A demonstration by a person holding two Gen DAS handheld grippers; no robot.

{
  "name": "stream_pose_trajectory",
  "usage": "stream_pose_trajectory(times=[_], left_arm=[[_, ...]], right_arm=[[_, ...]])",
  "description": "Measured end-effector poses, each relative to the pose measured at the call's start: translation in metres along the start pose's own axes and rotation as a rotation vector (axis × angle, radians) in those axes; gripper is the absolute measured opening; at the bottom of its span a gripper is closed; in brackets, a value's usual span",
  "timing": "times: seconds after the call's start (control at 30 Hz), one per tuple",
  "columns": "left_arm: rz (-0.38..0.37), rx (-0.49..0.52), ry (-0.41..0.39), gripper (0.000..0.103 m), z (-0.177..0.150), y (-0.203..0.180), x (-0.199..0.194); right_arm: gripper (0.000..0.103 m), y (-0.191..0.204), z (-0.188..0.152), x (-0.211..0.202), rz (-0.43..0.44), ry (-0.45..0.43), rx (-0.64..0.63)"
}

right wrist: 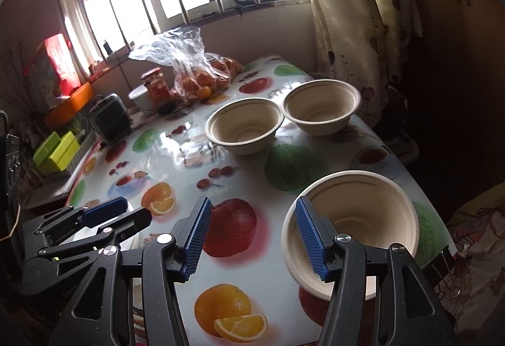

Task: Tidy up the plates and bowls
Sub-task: 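Move both grippers away from the plates toward the tan paper bowls, then close both grippers on the rims of the tan paper bowls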

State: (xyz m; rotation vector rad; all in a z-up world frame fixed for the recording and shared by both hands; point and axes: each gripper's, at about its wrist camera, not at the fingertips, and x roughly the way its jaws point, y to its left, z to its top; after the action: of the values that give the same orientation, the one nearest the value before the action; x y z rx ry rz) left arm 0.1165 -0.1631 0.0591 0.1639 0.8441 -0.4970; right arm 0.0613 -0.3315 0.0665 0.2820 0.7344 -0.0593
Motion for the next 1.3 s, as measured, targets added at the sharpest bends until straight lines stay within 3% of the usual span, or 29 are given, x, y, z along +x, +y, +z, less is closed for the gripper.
stream_pose_trajectory(times=[0.73,0.87,1.3], left_arm=[[-0.207,0.003,0.134,0.042,0.012,-0.054,0.055],[-0.258,-0.012,0.117,0.042,0.013,-0.059,0.055],[-0.320,-0.036,0.175,0.042,0.011,-0.075,0.078]], right_arm=[[0.059,-0.103,0.006,-0.016,-0.202,-0.036,0.125],[0.059,-0.118,-0.003,-0.016,-0.217,-0.025,0.153],[0.059,-0.135,-0.018,-0.005,-0.190,0.003,0.183]])
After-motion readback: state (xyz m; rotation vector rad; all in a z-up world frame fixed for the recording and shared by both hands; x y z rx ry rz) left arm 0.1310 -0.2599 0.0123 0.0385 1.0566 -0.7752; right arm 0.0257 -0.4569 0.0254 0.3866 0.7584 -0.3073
